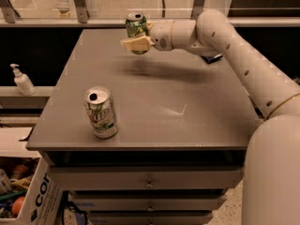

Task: Knock green can over

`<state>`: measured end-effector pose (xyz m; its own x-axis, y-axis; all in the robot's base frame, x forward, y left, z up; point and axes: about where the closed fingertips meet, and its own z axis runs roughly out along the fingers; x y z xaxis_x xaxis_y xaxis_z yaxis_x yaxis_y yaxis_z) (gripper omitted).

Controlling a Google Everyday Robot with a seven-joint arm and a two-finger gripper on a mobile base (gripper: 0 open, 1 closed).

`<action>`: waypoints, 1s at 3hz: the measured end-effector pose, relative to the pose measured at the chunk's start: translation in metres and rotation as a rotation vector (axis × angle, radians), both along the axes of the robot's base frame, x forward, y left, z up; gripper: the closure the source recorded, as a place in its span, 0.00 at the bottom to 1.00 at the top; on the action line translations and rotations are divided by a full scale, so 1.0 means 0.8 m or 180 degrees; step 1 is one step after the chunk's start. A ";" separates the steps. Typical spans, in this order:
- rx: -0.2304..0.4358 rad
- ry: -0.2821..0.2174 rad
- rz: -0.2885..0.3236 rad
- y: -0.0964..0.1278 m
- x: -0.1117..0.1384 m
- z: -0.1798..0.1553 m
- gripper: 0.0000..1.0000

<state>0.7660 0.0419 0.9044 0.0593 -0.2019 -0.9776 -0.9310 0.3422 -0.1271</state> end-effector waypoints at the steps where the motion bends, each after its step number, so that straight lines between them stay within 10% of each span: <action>1: -0.0411 -0.0037 0.0282 -0.016 -0.027 -0.003 1.00; 3: -0.1203 -0.0039 0.0570 -0.077 -0.079 -0.028 1.00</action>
Offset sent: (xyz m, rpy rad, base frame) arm -0.0645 -0.0776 -0.0185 -0.4085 -0.0098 0.2063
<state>0.7032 -0.0193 0.8816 0.1371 -0.5318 -0.8357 -0.9692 0.1024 -0.2241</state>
